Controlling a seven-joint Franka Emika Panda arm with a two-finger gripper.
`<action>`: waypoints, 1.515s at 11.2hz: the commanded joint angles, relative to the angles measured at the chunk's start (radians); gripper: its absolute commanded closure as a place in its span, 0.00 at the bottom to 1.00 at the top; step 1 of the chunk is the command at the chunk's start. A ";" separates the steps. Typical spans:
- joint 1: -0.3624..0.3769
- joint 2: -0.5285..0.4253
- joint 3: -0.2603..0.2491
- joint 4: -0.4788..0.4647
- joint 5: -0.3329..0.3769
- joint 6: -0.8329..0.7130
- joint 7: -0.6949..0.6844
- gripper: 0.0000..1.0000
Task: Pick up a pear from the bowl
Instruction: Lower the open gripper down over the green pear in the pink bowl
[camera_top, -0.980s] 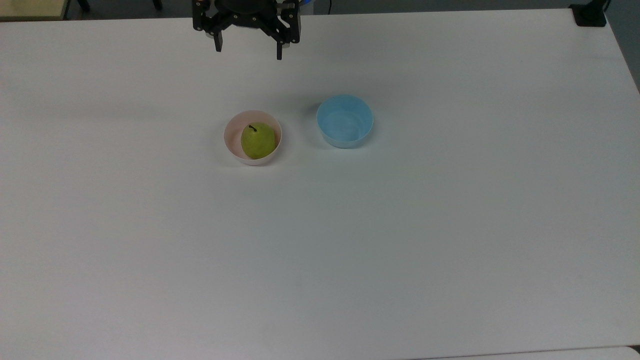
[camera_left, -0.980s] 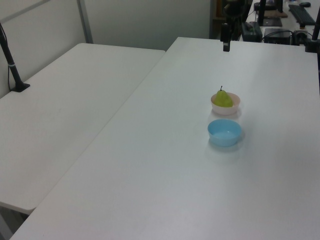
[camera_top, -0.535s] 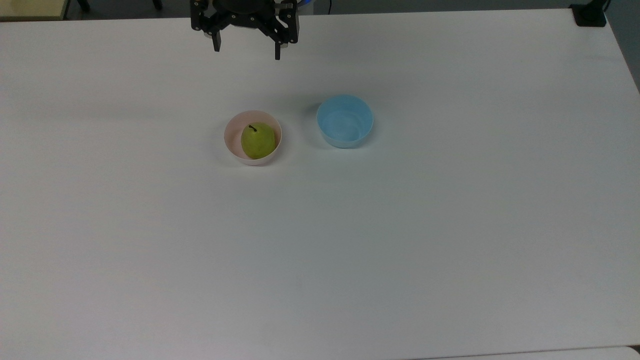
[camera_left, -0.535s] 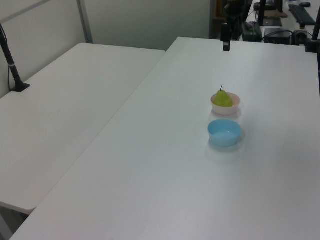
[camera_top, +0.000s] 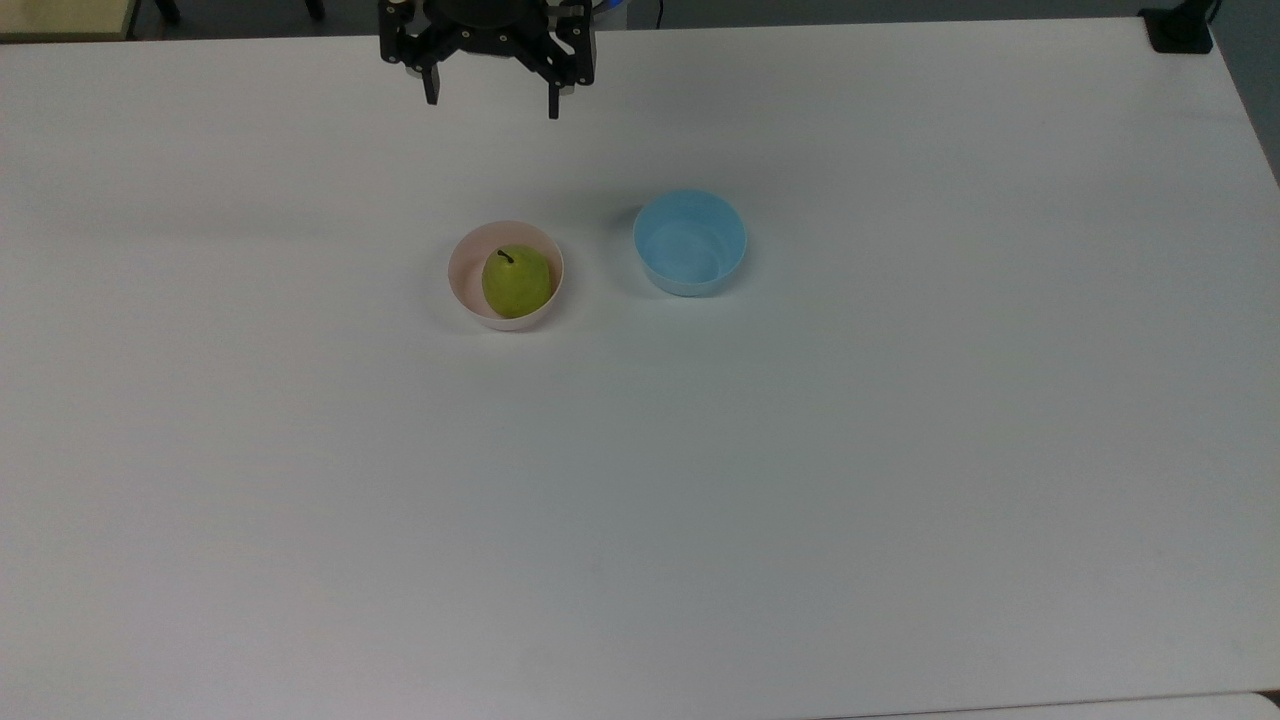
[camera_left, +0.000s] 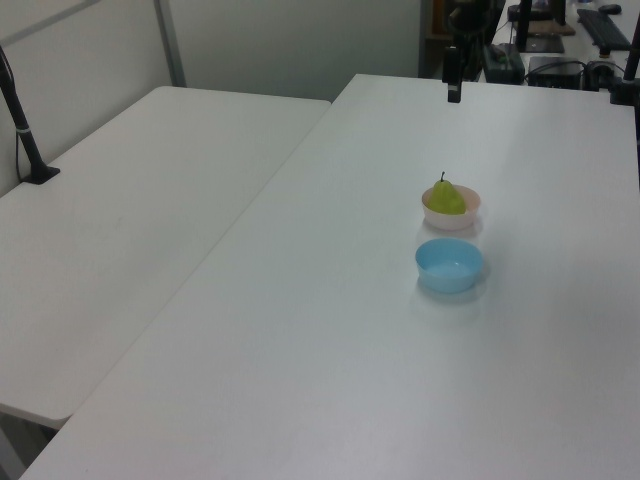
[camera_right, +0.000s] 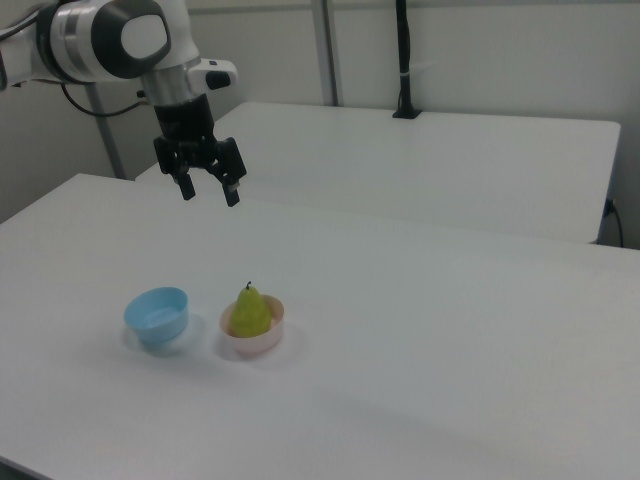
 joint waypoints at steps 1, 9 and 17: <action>-0.035 -0.011 -0.005 -0.035 0.017 0.001 -0.154 0.00; -0.052 0.024 -0.005 -0.224 0.006 0.187 -0.382 0.00; -0.039 0.139 -0.002 -0.307 -0.012 0.374 -0.382 0.05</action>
